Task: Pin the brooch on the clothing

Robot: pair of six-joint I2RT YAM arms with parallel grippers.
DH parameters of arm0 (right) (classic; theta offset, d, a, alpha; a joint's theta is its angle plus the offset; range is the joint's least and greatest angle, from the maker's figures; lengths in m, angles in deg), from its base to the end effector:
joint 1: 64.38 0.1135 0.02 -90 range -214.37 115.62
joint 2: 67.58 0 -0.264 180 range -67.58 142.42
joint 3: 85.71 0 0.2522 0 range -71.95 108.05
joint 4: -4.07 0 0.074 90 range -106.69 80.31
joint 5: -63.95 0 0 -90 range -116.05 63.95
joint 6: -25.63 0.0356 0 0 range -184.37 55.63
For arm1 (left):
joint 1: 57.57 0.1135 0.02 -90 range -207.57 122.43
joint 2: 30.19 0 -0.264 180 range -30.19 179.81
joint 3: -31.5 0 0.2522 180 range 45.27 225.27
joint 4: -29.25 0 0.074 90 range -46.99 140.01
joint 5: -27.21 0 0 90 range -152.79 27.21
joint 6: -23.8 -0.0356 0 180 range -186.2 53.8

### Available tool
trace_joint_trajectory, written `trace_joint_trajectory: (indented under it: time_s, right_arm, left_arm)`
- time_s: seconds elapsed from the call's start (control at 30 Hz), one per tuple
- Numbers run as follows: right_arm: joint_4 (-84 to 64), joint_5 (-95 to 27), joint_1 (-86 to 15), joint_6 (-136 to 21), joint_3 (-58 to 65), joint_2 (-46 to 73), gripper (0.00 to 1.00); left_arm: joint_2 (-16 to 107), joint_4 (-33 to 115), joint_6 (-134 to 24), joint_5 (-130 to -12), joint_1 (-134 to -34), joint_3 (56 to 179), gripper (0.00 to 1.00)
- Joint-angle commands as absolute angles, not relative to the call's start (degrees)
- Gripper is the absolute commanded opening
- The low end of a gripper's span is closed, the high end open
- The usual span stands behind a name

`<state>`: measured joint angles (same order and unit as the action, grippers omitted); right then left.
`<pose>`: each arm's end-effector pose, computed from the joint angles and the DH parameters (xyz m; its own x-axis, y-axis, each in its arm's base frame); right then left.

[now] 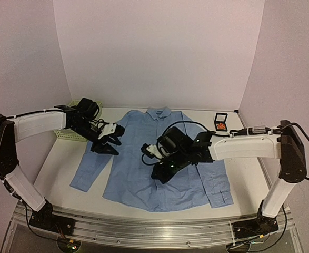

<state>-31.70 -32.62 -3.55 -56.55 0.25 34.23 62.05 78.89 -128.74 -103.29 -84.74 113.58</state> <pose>0.1839 0.3378 0.2173 -0.5013 -0.6207 -0.6029 -0.8417 0.5114 0.1733 0.2825 -0.1710 0.2455 0.2114 0.6499 -0.7300 0.9764 -0.1070 0.1875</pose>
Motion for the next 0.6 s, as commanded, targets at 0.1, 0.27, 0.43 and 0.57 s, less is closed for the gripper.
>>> trace_joint_trajectory:
  time_s: [0.1, 0.27, 0.43, 0.57]
  right_arm:
    - [-31.49, -30.65, -6.70, -50.63, 4.62, 41.87, 0.12]
    - [-31.47, -26.72, -7.06, -46.88, 7.79, 45.97, 0.16]
    - [-31.46, -24.45, -7.21, -44.26, 7.36, 47.29, 0.15]
    - [-31.31, -23.89, -7.40, -43.51, 5.80, 47.82, 0.15]
  left_arm:
    - [52.00, 83.67, -149.94, -102.05, -89.05, 94.43, 0.62]
    - [49.72, 78.36, -152.07, -97.45, -91.58, 86.31, 0.71]
    - [50.37, 75.15, -151.22, -96.11, -93.07, 84.26, 0.70]
    - [52.67, 70.57, -149.50, -93.77, -94.25, 81.91, 0.69]
